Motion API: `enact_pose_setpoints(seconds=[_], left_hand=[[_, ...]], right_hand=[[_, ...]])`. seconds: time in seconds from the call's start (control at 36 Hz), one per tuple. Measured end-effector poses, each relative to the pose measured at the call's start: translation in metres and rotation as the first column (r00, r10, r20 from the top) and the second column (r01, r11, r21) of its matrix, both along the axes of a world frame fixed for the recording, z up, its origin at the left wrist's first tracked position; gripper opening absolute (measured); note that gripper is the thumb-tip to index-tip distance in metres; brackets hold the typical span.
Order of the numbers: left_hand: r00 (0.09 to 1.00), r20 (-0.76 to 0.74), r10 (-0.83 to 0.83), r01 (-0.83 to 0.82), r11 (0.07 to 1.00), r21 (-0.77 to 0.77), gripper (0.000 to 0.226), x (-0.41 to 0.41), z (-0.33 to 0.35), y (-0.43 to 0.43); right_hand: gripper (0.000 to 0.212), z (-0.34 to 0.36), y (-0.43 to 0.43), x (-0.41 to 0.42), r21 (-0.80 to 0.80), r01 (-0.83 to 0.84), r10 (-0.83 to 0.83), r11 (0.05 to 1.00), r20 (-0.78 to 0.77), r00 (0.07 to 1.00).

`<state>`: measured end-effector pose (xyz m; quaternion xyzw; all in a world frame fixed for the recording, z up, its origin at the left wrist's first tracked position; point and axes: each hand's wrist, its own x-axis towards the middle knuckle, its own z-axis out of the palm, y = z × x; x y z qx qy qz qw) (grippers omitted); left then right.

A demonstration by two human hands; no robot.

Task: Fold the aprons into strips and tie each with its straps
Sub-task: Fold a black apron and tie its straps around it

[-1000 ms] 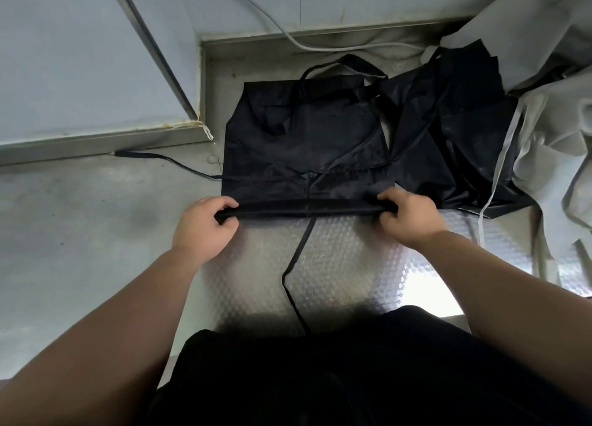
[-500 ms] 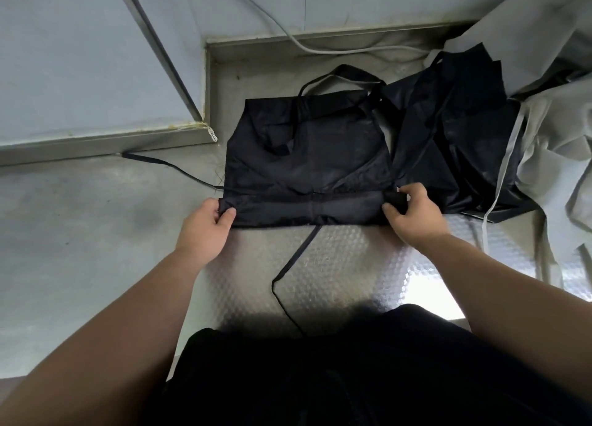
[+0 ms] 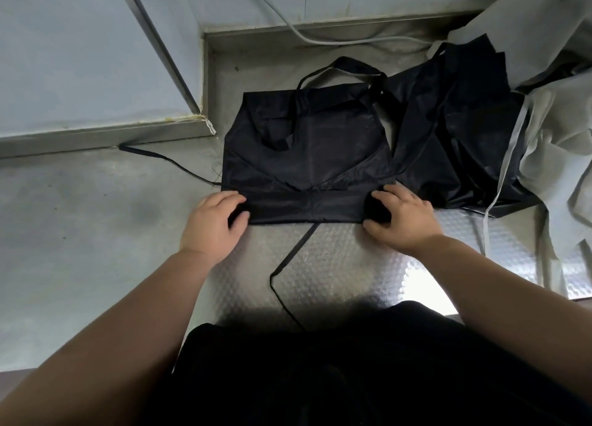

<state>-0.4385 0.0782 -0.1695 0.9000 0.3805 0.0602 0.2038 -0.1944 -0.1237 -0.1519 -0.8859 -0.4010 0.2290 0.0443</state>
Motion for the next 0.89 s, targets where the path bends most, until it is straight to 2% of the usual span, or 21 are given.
enact_pose_setpoints(seconds=[0.06, 0.11, 0.31, 0.56, 0.89], left_hand=[[0.998, -0.053, -0.013, 0.009, 0.997, -0.076, 0.055, -0.002, 0.004, 0.001], [0.997, -0.074, -0.025, 0.017, 0.994, -0.113, 0.067, -0.004, 0.008, 0.003], [0.996, -0.006, 0.093, -0.093, 0.987, -0.128, 0.045, -0.004, 0.006, -0.001], [0.989, 0.042, 0.14, -0.135, 0.984, -0.114, 0.038, -0.008, 0.009, -0.011], [0.987, 0.036, 0.156, -0.15, 0.979, -0.139, 0.029, -0.032, 0.012, -0.028]], right_hand=[[0.067, 0.004, 0.0, 0.004, -0.036, -0.032, 0.032, 0.999, -0.008, 0.999], [0.063, 0.007, 0.002, 0.006, -0.041, -0.046, 0.046, 0.998, -0.007, 0.999], [0.053, 0.009, -0.004, 0.003, 0.036, 0.016, -0.014, 0.999, -0.053, 0.998], [0.056, 0.008, -0.01, 0.0, 0.012, -0.04, 0.04, 0.999, -0.027, 0.999], [0.062, 0.002, -0.022, -0.008, 0.015, -0.101, 0.102, 0.995, -0.081, 0.991]])
